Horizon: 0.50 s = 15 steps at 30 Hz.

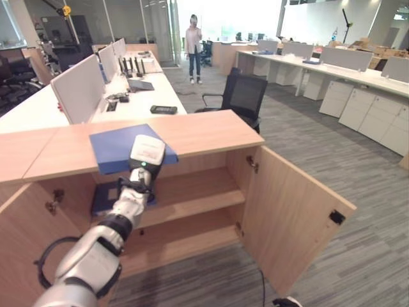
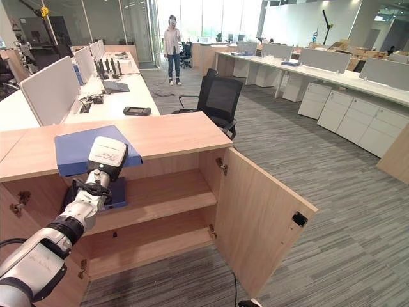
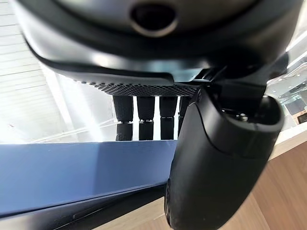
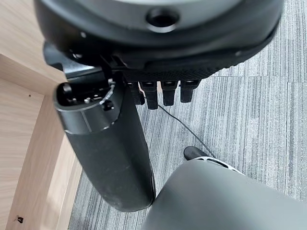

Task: Put the empty folder in the office cabinet

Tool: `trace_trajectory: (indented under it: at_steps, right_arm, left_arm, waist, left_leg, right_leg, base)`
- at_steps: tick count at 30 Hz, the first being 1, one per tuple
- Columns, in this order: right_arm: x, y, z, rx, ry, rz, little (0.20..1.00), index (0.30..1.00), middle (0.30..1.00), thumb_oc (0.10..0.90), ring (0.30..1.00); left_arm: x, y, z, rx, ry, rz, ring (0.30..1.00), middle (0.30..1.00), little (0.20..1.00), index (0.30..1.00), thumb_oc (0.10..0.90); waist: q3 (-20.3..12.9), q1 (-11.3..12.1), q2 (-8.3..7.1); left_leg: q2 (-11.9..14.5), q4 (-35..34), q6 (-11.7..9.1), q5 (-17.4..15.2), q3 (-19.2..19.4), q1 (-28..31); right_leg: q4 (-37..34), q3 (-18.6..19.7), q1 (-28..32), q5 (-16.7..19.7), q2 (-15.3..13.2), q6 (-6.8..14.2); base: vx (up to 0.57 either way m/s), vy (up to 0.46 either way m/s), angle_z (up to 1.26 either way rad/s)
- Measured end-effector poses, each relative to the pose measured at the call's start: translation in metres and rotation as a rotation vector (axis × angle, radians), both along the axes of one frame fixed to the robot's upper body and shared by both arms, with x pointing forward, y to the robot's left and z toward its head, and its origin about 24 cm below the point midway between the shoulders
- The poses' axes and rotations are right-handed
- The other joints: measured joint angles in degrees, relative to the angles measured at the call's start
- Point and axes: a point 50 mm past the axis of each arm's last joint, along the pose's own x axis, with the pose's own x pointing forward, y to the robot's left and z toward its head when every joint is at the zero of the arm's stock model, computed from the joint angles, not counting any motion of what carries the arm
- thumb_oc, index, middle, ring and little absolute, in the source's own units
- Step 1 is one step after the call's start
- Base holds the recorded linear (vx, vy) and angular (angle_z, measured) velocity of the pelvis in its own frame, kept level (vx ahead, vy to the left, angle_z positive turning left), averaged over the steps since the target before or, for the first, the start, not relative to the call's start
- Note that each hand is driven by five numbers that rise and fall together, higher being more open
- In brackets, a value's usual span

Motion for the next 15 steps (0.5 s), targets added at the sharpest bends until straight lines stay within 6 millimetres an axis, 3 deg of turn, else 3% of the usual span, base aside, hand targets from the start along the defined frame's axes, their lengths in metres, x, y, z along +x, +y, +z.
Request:
trace_trajectory:
  at_steps: [4, 7, 8, 9, 10, 11, 13, 15]
  right_arm:
    - [0.000, 0.000, 0.000, -0.002, -0.001, -0.001, 0.900, 0.900, 0.900, 0.800, 0.900]
    - [0.000, 0.000, 0.000, -0.005, -0.006, -0.008, 0.900, 0.900, 0.900, 0.800, 0.900]
    - [0.004, 0.001, 0.001, 0.004, -0.020, -0.028, 0.900, 0.900, 0.900, 0.800, 0.900]
    - [0.005, 0.003, 0.002, 0.033, -0.047, -0.095, 0.900, 0.900, 0.900, 0.800, 0.900]
    - [-0.006, 0.002, -0.001, 0.036, -0.027, -0.144, 0.900, 0.900, 0.900, 0.800, 0.900]
    - [-0.015, 0.001, -0.002, 0.034, -0.006, -0.172, 0.900, 0.900, 0.900, 0.800, 0.900]
    - [-0.008, 0.002, 0.001, 0.073, -0.063, -0.196, 0.900, 0.900, 0.900, 0.800, 0.900]
    - [0.001, 0.009, 0.007, 0.135, -0.123, -0.176, 0.900, 0.900, 0.900, 0.800, 0.900]
  left_arm:
    - [0.000, 0.000, 0.001, -0.015, -0.005, 0.001, 0.300, 0.300, 0.300, 0.300, 0.400]
    - [-0.005, -0.006, 0.008, -0.152, -0.068, -0.009, 0.300, 0.300, 0.300, 0.300, 0.400]
    - [-0.015, -0.009, 0.010, -0.244, -0.098, -0.021, 0.300, 0.300, 0.300, 0.300, 0.400]
    - [-0.051, -0.011, 0.023, -0.442, -0.243, -0.065, 0.300, 0.300, 0.300, 0.300, 0.400]
    - [-0.076, -0.029, 0.031, -0.601, -0.325, -0.172, 0.300, 0.300, 0.300, 0.300, 0.400]
    - [-0.085, -0.044, 0.034, -0.682, -0.326, -0.253, 0.300, 0.300, 0.300, 0.300, 0.400]
    - [-0.131, -0.046, 0.027, -0.922, -0.306, -0.318, 0.300, 0.300, 0.300, 0.300, 0.400]
    - [-0.140, -0.041, 0.031, -1.053, -0.295, -0.365, 0.300, 0.300, 0.300, 0.300, 0.400]
  waist:
    - [0.0, 0.0, 0.00]
    - [0.1, 0.3, -0.05]
    - [0.2, 0.4, 0.01]
    - [0.4, 0.0, 0.10]
    - [0.5, 1.0, -0.41]
    - [0.7, 2.6, -0.67]
    - [1.3, 4.0, -0.73]
    - [1.5, 5.5, -0.98]
  left_leg:
    - [0.0, -0.1, 0.1, 0.0, 0.0, 0.0]
    - [0.0, 0.0, 0.0, 0.0, -0.1, -0.2]
    - [0.0, -0.2, 0.0, -0.1, -0.3, -0.3]
    - [0.0, -0.3, -0.2, -0.2, -0.1, -0.2]
    - [-0.2, -0.2, -0.2, -0.1, -1.2, 0.0]
    - [-0.3, -0.1, -0.1, -0.1, -1.8, 0.1]
    - [-0.5, -0.3, -0.1, -0.6, -2.6, 0.0]
    - [-0.5, -0.3, -0.1, -1.0, -2.9, -0.2]
  right_leg:
    - [0.0, 0.0, 0.0, 0.0, 0.0, 0.0]
    - [0.0, -0.2, 0.1, 0.0, 0.0, 0.0]
    - [0.0, -0.6, 0.3, 0.0, 0.0, 0.1]
    - [-0.1, -0.3, 0.3, 0.0, 0.0, 0.1]
    - [-0.1, -1.3, 0.9, -0.2, -0.2, 0.3]
    - [0.0, -1.7, 1.0, -0.7, -0.3, 0.5]
    - [0.0, -2.0, 1.3, -1.5, -0.4, 0.9]
    - [0.0, -2.8, 1.2, -1.6, -0.5, 1.0]
  base:
    - [0.00, 0.000, 0.00]
    - [0.01, 0.002, 0.00]
    - [0.02, 0.019, -0.05]
    - [0.00, 0.026, 0.16]
    - [0.00, 0.028, 0.34]
    - [-0.01, 0.023, 0.41]
    - [-0.03, -0.003, 0.20]
    - [-0.04, -0.021, 0.18]
